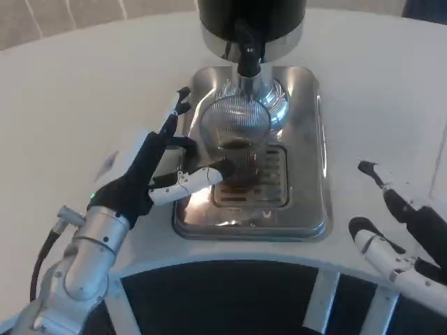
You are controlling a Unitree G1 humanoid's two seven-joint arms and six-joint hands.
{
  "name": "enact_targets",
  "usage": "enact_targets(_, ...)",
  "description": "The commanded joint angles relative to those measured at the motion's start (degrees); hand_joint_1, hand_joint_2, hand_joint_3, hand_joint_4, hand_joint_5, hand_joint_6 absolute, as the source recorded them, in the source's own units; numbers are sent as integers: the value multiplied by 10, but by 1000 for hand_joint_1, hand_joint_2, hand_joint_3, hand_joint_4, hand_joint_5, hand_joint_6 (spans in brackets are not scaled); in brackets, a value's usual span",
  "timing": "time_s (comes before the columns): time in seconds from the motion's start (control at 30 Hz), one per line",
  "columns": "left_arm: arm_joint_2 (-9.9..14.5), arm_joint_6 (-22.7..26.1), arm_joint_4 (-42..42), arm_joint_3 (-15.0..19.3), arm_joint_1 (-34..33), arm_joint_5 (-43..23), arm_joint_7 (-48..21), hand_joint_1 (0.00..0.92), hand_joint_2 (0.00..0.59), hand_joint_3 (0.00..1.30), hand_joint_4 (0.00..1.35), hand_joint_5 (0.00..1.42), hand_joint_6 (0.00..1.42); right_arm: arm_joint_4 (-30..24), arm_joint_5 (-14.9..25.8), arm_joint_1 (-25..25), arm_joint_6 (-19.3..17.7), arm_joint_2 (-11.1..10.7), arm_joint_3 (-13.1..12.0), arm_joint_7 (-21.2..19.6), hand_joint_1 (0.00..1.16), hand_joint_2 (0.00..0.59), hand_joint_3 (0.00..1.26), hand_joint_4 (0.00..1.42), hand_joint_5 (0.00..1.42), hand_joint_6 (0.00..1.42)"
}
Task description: Grasp the cup under the faucet to collect the drink, then remove the cup.
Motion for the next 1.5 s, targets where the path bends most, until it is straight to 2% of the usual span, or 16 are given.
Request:
enact_targets(0.03,-8,-13,32,-8,-12,0,3,290,44,0,55,297,286,-8,-14,-6,-17,25,-7,23,0,493,0,0,0,0)
enact_targets(0.3,-16,-32,74,-12,-41,0,3,290,44,0,61,324,300,-8,-25,-9,-16,38,-12,40,0,493,0,0,0,0)
enact_targets(0.53,-16,-63,106,-16,-62,-6,-10,290,45,0,105,368,342,-8,-33,1,-11,47,-3,35,0,493,0,0,0,0)
enact_targets(0.83,-6,-91,111,-16,-63,-10,-26,290,45,0,137,397,362,-8,-52,-11,17,43,18,36,0,493,0,0,0,0)
enact_targets(1.03,-1,-93,113,-16,-63,-14,-36,290,45,0,146,400,365,-8,-56,-11,23,28,28,29,0,493,0,0,0,0)
enact_targets(1.27,3,-94,115,-17,-63,-19,-40,290,45,0,149,402,359,-8,-49,52,-26,-8,41,-19,0,499,0,0,0,0)
enact_targets(1.5,4,-95,114,-15,-60,-23,-43,286,46,0,150,402,358,3,-58,119,-37,-41,75,-80,0,502,0,0,0,0)
